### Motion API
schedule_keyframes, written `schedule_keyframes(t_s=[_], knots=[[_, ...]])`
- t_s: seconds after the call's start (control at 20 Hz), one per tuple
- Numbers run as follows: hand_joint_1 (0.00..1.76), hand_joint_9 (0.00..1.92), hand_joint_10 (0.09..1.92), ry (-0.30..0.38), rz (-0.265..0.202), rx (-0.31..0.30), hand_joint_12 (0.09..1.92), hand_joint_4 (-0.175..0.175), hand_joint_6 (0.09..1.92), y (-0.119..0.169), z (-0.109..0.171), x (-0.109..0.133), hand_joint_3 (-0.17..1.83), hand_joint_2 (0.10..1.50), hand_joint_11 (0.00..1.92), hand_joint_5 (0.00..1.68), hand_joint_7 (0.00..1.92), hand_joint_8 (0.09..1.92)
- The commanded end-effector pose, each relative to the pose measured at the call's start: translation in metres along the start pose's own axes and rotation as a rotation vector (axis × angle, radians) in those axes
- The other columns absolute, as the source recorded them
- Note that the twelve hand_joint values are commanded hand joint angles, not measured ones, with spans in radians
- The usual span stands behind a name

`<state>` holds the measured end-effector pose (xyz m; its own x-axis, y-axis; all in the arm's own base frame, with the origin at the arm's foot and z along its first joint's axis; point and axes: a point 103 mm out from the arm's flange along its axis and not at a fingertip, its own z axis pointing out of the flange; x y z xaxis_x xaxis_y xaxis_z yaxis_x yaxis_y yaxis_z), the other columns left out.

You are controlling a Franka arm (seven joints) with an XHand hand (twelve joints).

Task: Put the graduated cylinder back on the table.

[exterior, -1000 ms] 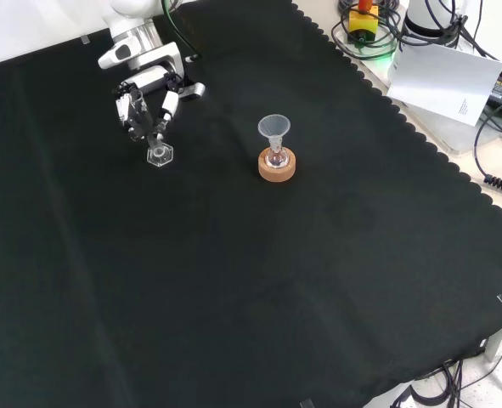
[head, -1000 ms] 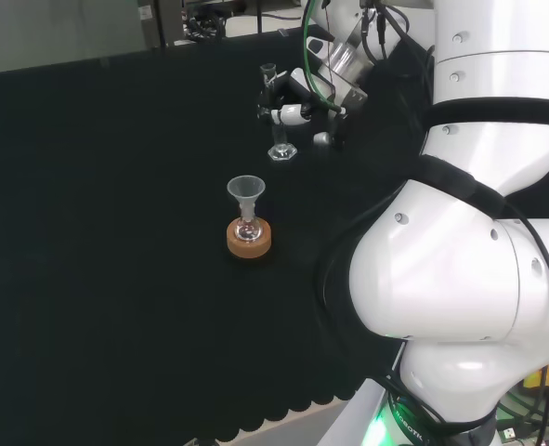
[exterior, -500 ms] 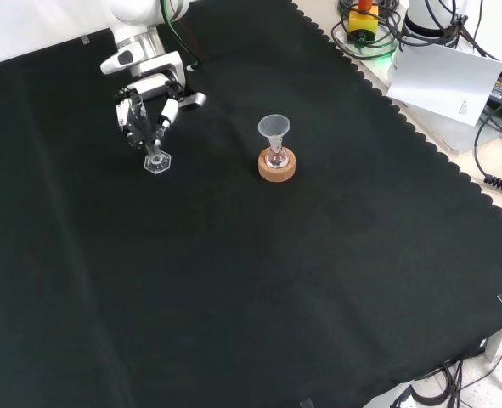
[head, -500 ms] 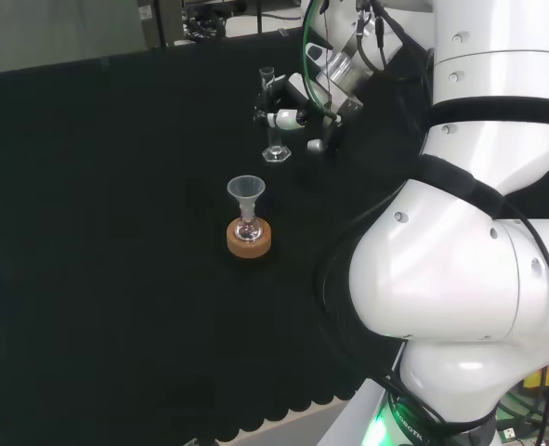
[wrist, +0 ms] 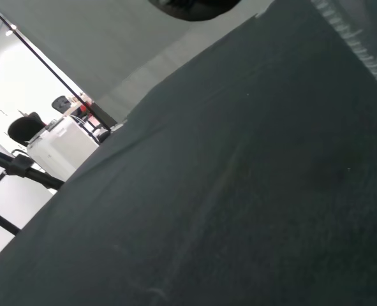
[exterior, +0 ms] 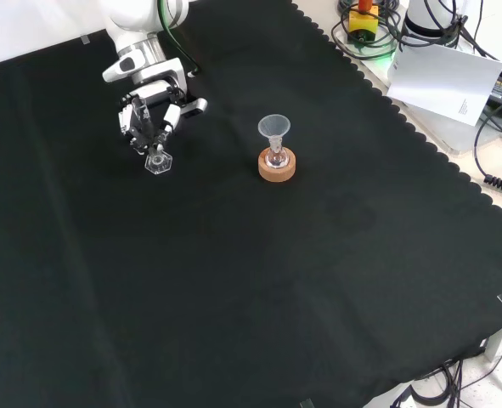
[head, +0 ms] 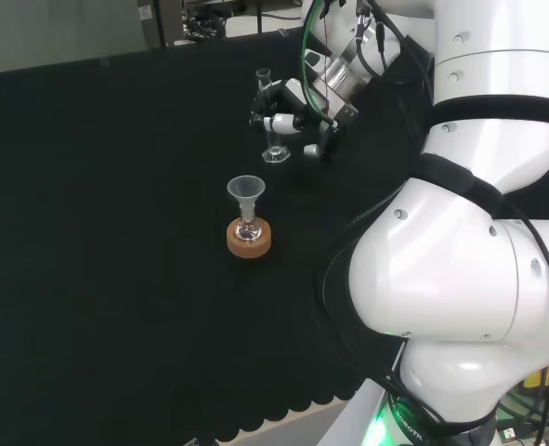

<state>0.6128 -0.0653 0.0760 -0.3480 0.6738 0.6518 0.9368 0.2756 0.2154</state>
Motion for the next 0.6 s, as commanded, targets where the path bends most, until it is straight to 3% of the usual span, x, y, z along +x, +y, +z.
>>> schedule_keyframes(t_s=[0.05,0.25,0.3,0.35,0.4,0.5,0.6], knots=[[1.26,1.41,0.09,0.005,-0.006,-0.002,0.75,-0.175,0.97,0.003,0.008,0.006,0.00,1.10,1.20,1.01,1.03,0.95],[1.26,1.40,0.09,0.029,-0.019,0.003,0.77,-0.175,1.00,0.003,0.005,0.004,0.00,1.11,1.18,0.98,1.00,0.99],[1.22,1.38,0.09,0.035,-0.024,0.007,0.79,-0.166,0.98,0.001,0.003,0.003,0.00,1.11,1.17,1.00,0.99,0.89],[1.18,1.36,0.09,0.041,-0.026,0.012,0.83,-0.133,0.96,0.001,0.001,0.004,0.00,1.10,1.12,1.01,0.97,0.79],[1.14,1.31,0.09,0.043,-0.028,0.015,0.89,-0.070,0.96,0.000,0.000,0.004,0.00,1.10,1.05,1.01,0.92,0.71],[1.06,1.20,0.09,0.053,-0.030,0.019,1.01,-0.049,0.84,-0.002,-0.002,0.004,-0.04,1.05,0.87,0.87,0.82,0.64],[1.01,1.13,0.09,0.054,-0.030,0.009,1.10,-0.052,0.76,-0.005,-0.006,0.004,-0.08,1.01,0.74,0.72,0.74,0.63]])
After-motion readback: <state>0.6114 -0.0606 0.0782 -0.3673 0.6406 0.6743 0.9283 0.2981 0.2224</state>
